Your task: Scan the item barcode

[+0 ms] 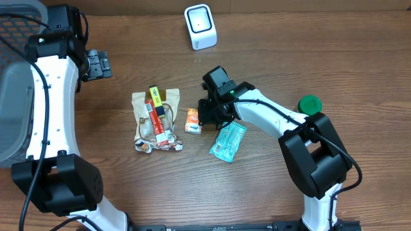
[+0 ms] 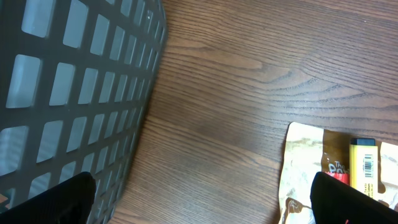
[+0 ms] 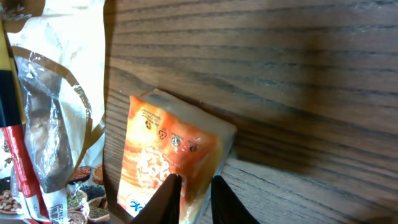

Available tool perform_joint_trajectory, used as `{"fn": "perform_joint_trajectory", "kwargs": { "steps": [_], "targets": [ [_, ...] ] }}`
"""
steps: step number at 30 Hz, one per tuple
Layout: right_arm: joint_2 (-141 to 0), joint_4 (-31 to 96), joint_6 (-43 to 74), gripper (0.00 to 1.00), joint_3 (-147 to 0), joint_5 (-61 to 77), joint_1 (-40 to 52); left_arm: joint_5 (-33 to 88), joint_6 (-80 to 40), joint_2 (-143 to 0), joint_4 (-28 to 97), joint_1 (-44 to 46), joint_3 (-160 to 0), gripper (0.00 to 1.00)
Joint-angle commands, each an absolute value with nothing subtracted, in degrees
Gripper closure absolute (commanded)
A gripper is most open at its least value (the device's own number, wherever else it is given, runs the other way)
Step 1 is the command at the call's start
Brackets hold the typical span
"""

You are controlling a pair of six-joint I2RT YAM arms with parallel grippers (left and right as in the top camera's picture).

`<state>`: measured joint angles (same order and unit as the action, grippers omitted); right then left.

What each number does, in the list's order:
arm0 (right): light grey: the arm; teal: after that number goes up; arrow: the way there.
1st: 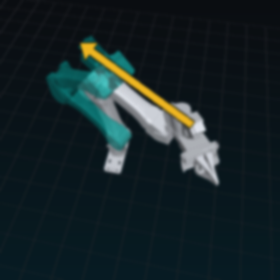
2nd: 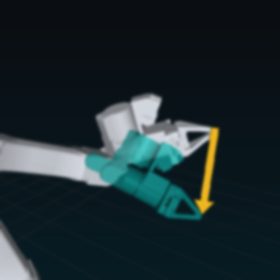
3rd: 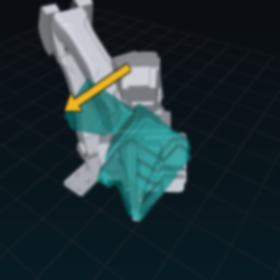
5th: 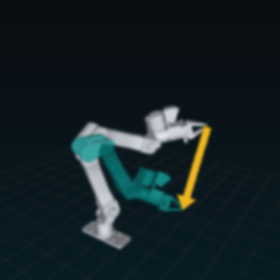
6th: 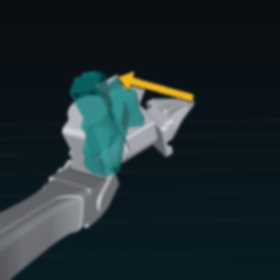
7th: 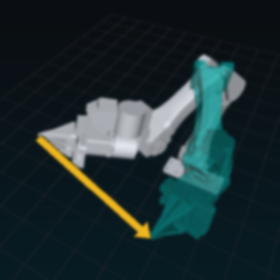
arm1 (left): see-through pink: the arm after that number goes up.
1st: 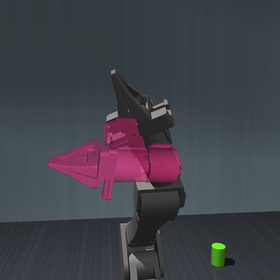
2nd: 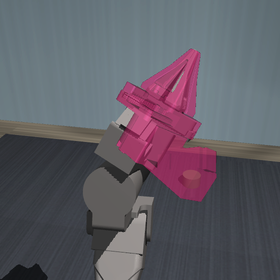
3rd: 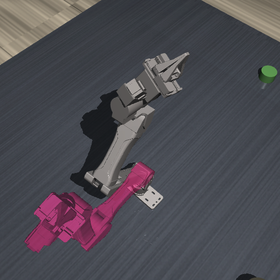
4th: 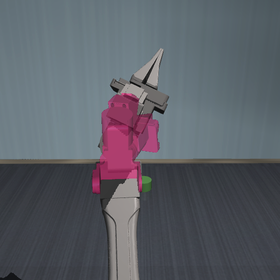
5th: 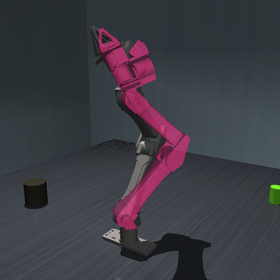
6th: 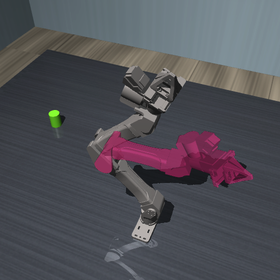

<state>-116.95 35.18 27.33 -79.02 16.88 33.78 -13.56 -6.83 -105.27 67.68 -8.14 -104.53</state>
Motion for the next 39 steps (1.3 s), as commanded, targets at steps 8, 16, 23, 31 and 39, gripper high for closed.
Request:
{"fn": "perform_joint_trajectory", "kwargs": {
  "steps": [8, 16, 23, 31, 39],
  "targets": [
    [-115.11, 35.4, 29.23, 0.66, -78.7, 18.94, 33.78, -13.89, -5.76, -105.12, 67.46, -8.23, -105.47, 0.0],
    [-115.11, 35.73, 31.55, 0.66, -76.75, 16.49, 33.8, -13.89, -5.76, -105.12, 67.46, -8.23, -105.47, 0.0],
    [-115.11, 30.35, 33.28, 0.74, -72.79, 16.82, 33.78, -13.89, -5.76, -105.12, 67.46, -8.23, -105.47, 0.0],
    [-115.02, 29.74, 32.69, 0.96, -73.54, 16.75, 33.1, -13.89, -5.76, -105.12, 67.46, -8.23, -105.47, 0.01],
    [-110.96, 30.65, 25.04, 0.96, -76.12, 16.67, 28.91, -13.89, -5.76, -105.12, 67.46, -8.23, -105.47, 0.01]
  ]
}}
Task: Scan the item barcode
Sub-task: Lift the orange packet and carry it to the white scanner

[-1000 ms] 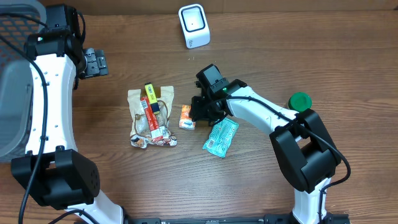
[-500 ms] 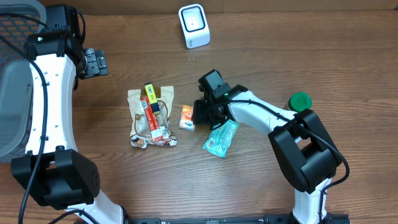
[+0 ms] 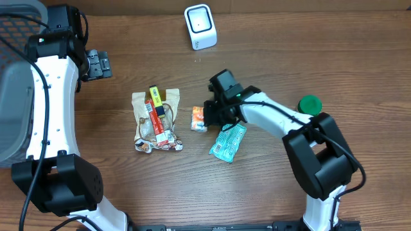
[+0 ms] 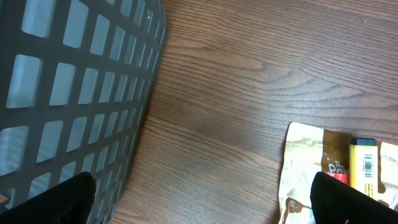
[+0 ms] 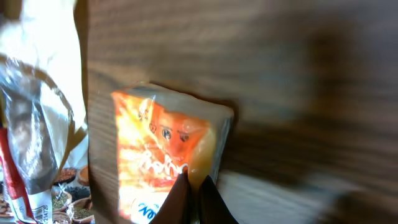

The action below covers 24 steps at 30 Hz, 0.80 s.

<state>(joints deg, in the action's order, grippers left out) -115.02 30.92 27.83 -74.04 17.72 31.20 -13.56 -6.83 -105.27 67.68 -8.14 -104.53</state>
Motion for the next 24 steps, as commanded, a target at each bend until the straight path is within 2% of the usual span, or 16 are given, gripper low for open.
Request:
{"fn": "perform_joint_trajectory", "kwargs": {
  "steps": [1, 11, 17, 24],
  "targets": [
    [-110.26, 30.83, 24.99, 0.96, -76.16, 16.93, 28.21, -13.89, -5.76, -105.12, 67.46, -8.23, -105.47, 0.0],
    [-105.16, 39.18, 13.65, 0.96, -81.23, 17.56, 24.12, -13.89, -5.76, -105.12, 67.46, -8.23, -105.47, 0.0],
    [-105.16, 56.1, 7.49, 0.97, -96.77, 14.33, 22.74, -13.89, -5.76, -105.12, 67.46, -8.23, -105.47, 0.0],
    [-105.16, 71.29, 0.34, 0.97, -116.99, 2.13, 22.81, -13.89, -5.76, -105.12, 67.46, -8.23, -105.47, 0.0]
  ]
}}
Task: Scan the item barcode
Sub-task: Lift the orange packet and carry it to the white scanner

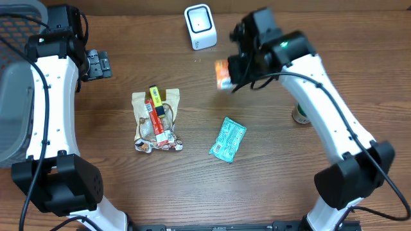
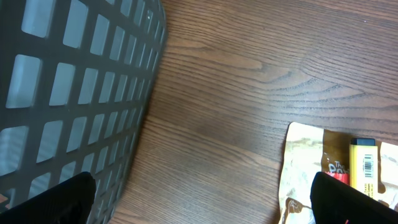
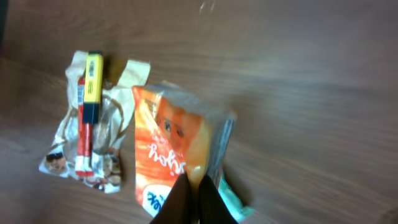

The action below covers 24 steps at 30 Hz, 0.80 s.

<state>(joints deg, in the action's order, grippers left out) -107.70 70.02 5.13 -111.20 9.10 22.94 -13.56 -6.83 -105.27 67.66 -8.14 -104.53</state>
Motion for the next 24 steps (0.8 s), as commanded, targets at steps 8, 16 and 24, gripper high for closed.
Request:
{"fn": "perform_joint_trajectory", "kwargs": {
  "steps": [8, 16, 24],
  "targets": [
    [-105.25, 67.59, -8.27, 0.97, -124.66, -8.16, 22.81, -13.89, -5.76, -105.12, 67.46, -8.23, -105.47, 0.0],
    [-109.67, 47.79, -29.98, 0.96, -123.7, -14.33, 22.85, -13.89, -5.76, -105.12, 67.46, -8.23, -105.47, 0.0],
    [-120.57, 31.03, -43.97, 0.96, -123.68, -15.42, 22.85, -13.89, -5.76, -105.12, 67.46, -8.23, -105.47, 0.01]
  ]
}}
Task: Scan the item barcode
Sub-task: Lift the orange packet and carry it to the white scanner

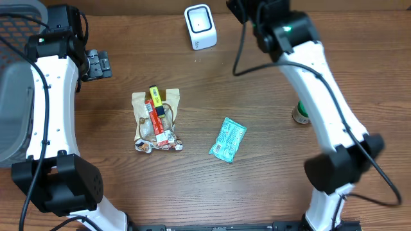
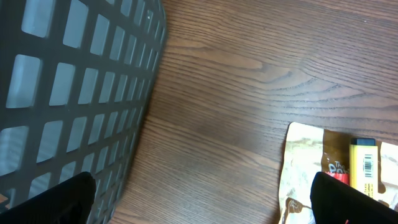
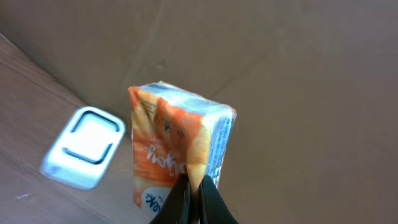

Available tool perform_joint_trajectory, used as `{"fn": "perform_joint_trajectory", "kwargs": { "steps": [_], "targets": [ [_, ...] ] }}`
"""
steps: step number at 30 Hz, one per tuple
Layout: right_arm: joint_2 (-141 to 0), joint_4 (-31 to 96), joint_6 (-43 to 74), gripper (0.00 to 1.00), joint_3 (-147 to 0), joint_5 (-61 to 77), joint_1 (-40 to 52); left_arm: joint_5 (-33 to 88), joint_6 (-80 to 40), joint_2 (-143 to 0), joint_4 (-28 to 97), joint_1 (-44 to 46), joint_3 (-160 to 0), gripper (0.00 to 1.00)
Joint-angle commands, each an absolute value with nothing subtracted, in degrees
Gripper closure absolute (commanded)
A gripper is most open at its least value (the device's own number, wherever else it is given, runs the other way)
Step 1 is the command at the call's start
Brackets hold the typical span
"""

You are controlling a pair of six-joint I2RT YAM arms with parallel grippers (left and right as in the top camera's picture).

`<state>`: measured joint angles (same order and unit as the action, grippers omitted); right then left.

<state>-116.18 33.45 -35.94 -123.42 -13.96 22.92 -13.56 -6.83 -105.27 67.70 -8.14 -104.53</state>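
Observation:
An orange snack packet (image 3: 174, 149) hangs in the air, with my right gripper (image 3: 193, 186) shut on its lower edge. In the right wrist view the white barcode scanner (image 3: 84, 146) lies below and to the left of the packet, with a brown wall behind. Overhead, the scanner (image 1: 200, 25) stands at the table's back edge. The right arm (image 1: 289, 32) reaches high beside it, and the packet is hidden there. My left gripper (image 1: 99, 64) hovers open at the far left, holding nothing.
A grey mesh basket (image 2: 68, 93) fills the left edge. A pale snack bag (image 1: 156, 122) with a yellow bar (image 1: 154, 96) on it lies mid-table. A teal packet (image 1: 228, 139) is right of it. A green-capped bottle (image 1: 300, 114) stands at the right.
My right gripper has moved with the orange packet from right of the scanner to high at the back edge. The packet no longer shows overhead. The left arm is unchanged.
My right gripper straddled the orange packet's edge on the table beside the snack bag. Then it was shut on the packet. Later it held the packet in the air right of the scanner, and now up by the scanner at the back.

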Motion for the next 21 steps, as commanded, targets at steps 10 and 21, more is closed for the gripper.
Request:
{"fn": "perform_joint_trajectory", "kwargs": {
  "steps": [10, 21],
  "targets": [
    [-134.65, 11.51, -52.62, 0.96, -123.7, -17.54, 23.55, -13.89, -5.76, -105.12, 67.46, -8.23, -105.47, 0.0],
    [-143.11, 1.54, -61.98, 0.96, -123.68, -17.56, 25.85, -13.89, -5.76, -105.12, 67.46, -8.23, -105.47, 0.0]
  ]
}}
